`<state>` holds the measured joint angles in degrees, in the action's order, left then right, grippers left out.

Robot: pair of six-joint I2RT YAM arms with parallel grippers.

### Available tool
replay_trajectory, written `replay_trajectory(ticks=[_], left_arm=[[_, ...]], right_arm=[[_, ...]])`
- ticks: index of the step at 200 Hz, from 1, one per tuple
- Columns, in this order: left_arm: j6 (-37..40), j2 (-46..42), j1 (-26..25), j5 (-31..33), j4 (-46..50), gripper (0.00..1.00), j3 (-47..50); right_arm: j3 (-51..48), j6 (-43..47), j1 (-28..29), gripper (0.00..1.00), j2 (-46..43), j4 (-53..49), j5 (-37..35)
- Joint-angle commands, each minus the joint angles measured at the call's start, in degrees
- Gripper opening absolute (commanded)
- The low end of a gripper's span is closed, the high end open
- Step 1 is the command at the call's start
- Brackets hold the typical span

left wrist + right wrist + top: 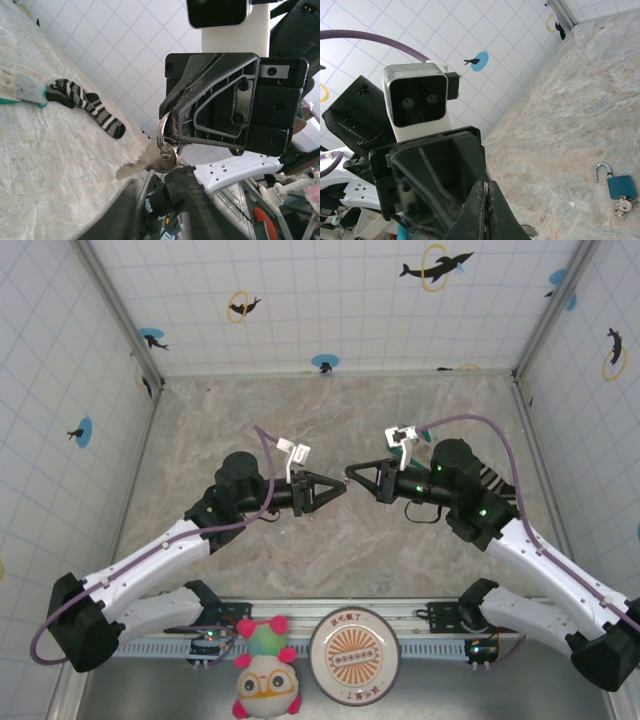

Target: Unlock with the key

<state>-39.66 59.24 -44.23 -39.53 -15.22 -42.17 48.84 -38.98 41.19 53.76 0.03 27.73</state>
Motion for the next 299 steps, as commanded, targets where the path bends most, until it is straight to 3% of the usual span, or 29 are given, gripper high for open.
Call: replay_trajectory(ticks=[1, 75, 196, 299], left_arm=[[1.0, -0.1, -0.3, 1.0, 0.2, 0.48, -1.5], [0.6, 1.6, -0.5, -1.8, -2.0, 0.52, -4.0], [0.5, 2.2, -0.9, -1.9, -2.8, 0.22, -3.2], [0.4, 1.7, -0.9, -1.4, -2.4, 0.10, -2.1]], right_arm=[[-0.7, -0.2, -0.2, 0.00, -1.0, 1.4, 0.9], [-1.6, -1.5, 0.4, 0.00, -0.3, 3.7, 1.1], [-1.6, -1.5, 0.5, 0.00, -0.6, 3.8, 0.9], [-1.7, -1.0, 0.0, 0.00, -1.8, 2.7, -0.1]])
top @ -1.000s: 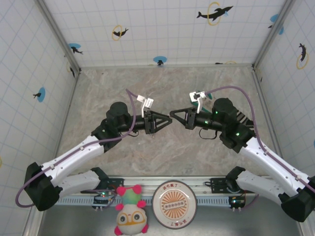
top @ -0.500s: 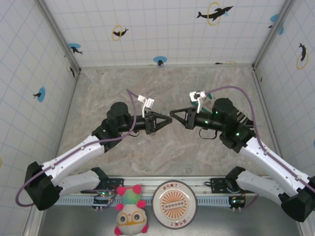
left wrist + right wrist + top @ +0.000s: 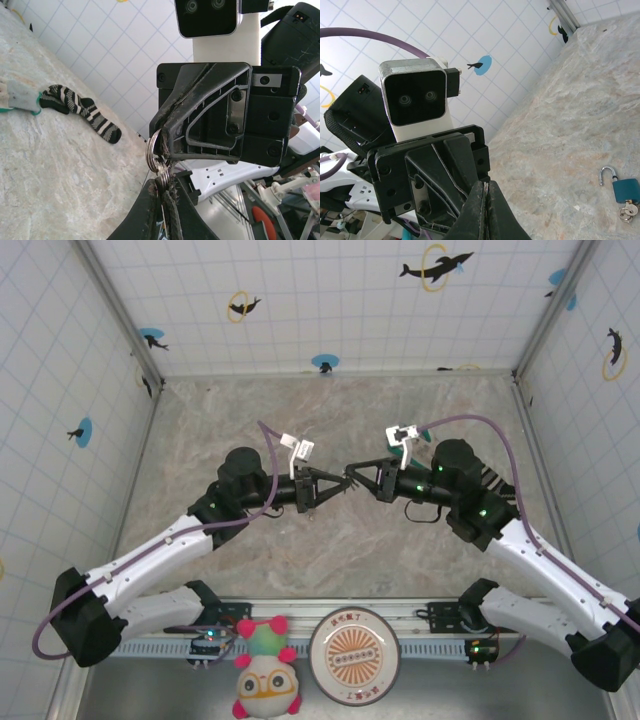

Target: Unlock with the key

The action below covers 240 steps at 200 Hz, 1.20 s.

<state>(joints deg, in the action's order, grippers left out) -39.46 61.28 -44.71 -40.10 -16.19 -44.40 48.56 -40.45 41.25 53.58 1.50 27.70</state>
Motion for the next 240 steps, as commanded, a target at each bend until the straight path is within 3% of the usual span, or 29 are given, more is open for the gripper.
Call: replay_trajectory(ticks=[1, 110, 150, 192, 225, 240], left_arm=[[0.1, -0.3, -0.4, -0.8, -1.3, 0.10, 0.2], [0.5, -1.4, -0.4, 0.2, 0.8, 0.12, 0.8], [0.8, -1.4, -0.4, -0.1, 1.2, 0.03, 0.5], [1.2, -1.2, -0.4, 0.4, 2.5, 0.03, 0.2], [5.5, -0.4, -0.4, 3.6, 11.3, 0.00, -3.5], [8.8, 1.5, -0.4, 5.3, 18.5, 0.00, -7.0]], right_arm=[[-1.4, 0.5, 0.0, 0.00, -1.7, 1.3, 0.0], [-1.4, 0.6, -0.9, 0.00, -2.4, 1.4, -0.7], [-1.5, 0.5, -1.4, 0.00, -2.8, 1.5, -0.7], [-2.0, 0.6, -1.8, 0.00, -3.2, 1.4, -0.9], [-3.6, 1.2, -2.6, 0.00, -3.8, 1.5, -1.2], [-5.0, 2.0, -2.9, 0.07, -4.2, 1.3, -1.8]])
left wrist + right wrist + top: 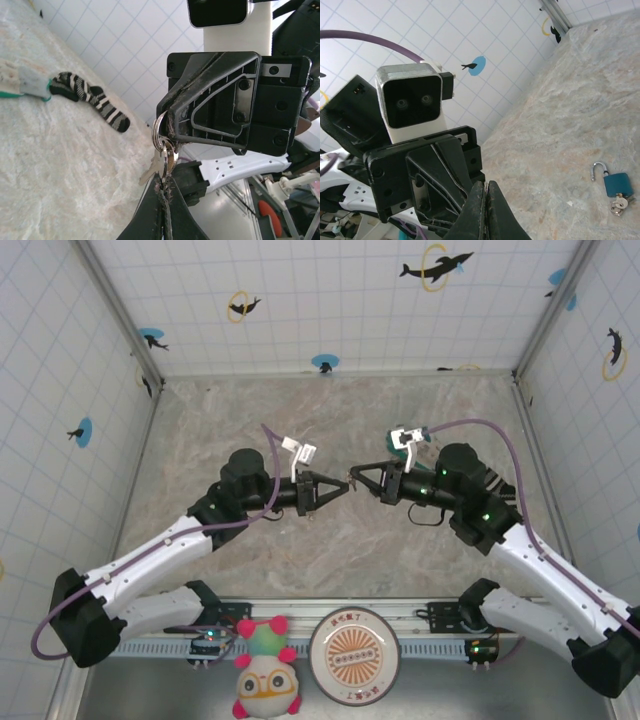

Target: Unlock with the key

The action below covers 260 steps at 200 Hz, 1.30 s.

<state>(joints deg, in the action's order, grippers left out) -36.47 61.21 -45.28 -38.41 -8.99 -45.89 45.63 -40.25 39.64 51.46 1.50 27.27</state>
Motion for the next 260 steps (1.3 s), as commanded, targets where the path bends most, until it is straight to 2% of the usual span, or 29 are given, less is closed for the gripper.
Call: replay_trajectory(ticks=[1, 21, 49, 67, 83, 95, 109, 141, 157, 177, 220, 260], left_arm=[[6.0, 1.8, 0.2, 3.7, 11.8, 0.00, -5.8], [10.2, 5.5, 0.2, 6.1, 21.4, 0.00, -10.8], [15.8, 11.5, 0.2, 8.9, 33.7, 0.00, -17.4], [18.4, 14.9, 0.2, 8.7, 38.6, 0.00, -20.2], [20.7, 16.9, 0.2, 6.5, 41.7, 0.00, -22.3], [21.4, 17.0, 0.2, 3.8, 41.4, 0.00, -22.6], [21.9, 16.4, 0.2, 1.3, 40.4, 0.00, -22.5], [22.5, 14.4, 0.2, -2.6, 38.0, 0.00, -21.7], [22.5, 13.6, 0.2, -4.8, 36.9, 0.00, -21.2], [22.6, 12.7, 0.2, -5.3, 36.2, 0.00, -21.2], [22.1, 11.7, 0.2, -7.9, 33.9, 0.00, -20.4], [22.0, 11.6, 0.2, -8.1, 33.5, 0.00, -20.2]], right_arm=[[-2.1, 1.9, -1.3, 0.08, -2.2, 1.3, -1.4], [-4.5, 2.8, -1.9, 0.25, -3.4, 0.7, -4.3], [-8.7, 2.9, -3.1, 0.35, -6.3, 1.6, -8.9], [-10.6, 2.9, -3.3, 0.41, -7.6, 2.9, -9.1], [-11.7, 2.6, -3.3, 0.39, -8.1, 3.9, -8.2], [-12.4, 2.2, -3.4, 0.33, -8.1, 5.6, -6.6], [-13.1, 1.4, -3.4, 0.32, -7.8, 7.7, -4.0], [-13.9, 0.2, -3.4, 0.42, -6.7, 10.3, -0.3], [-14.3, -1.0, -3.4, 0.43, -6.4, 12.8, 1.8], [-14.2, -1.4, -3.4, 0.41, -5.8, 13.7, 3.4], [-14.1, -2.2, -3.3, 0.46, -4.6, 14.7, 5.1], [-13.6, -2.7, -2.2, 0.37, -3.9, 16.3, 7.4]])
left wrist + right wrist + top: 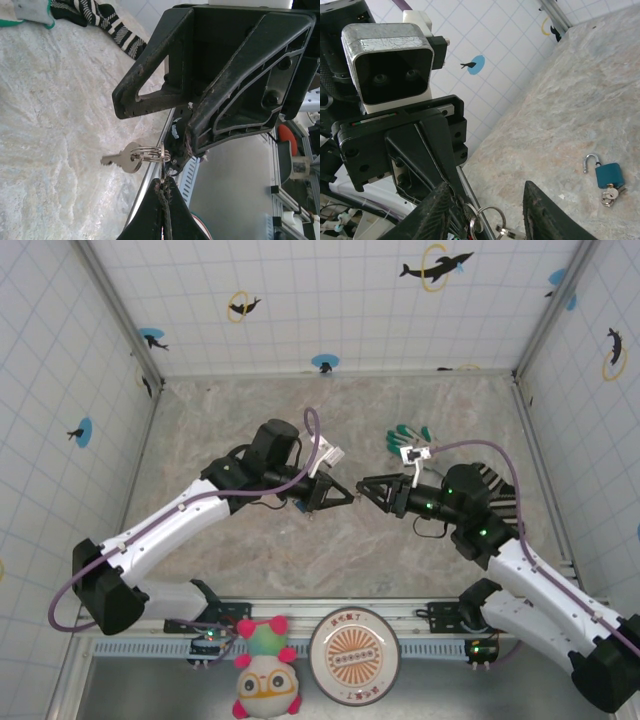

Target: Unlock with the key

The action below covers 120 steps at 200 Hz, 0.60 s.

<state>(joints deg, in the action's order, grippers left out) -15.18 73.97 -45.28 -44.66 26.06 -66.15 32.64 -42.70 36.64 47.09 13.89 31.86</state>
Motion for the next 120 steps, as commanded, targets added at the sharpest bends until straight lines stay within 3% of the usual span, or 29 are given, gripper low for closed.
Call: replay_trajectory(ticks=[1, 48, 89, 120], left_arm=[[0.6, -1.2, 0.2, -1.8, -1.5, 0.00, 0.0], [0.2, -1.2, 0.2, -2.0, -2.1, 0.00, 0.3], [0.1, -1.2, 0.2, -1.9, -2.2, 0.00, 0.3], [0.2, -1.2, 0.2, -1.7, -2.2, 0.00, 0.5]], right_arm=[[-0.6, -0.3, 0.8, 0.37, 0.4, 3.9, 2.8], [-0.1, 0.0, 1.9, 0.25, 1.0, 3.8, 4.1], [0.4, 0.9, 2.0, 0.24, 0.8, 2.4, 4.5], [0.6, 2.2, 1.6, 0.12, 0.2, 0.3, 4.4]])
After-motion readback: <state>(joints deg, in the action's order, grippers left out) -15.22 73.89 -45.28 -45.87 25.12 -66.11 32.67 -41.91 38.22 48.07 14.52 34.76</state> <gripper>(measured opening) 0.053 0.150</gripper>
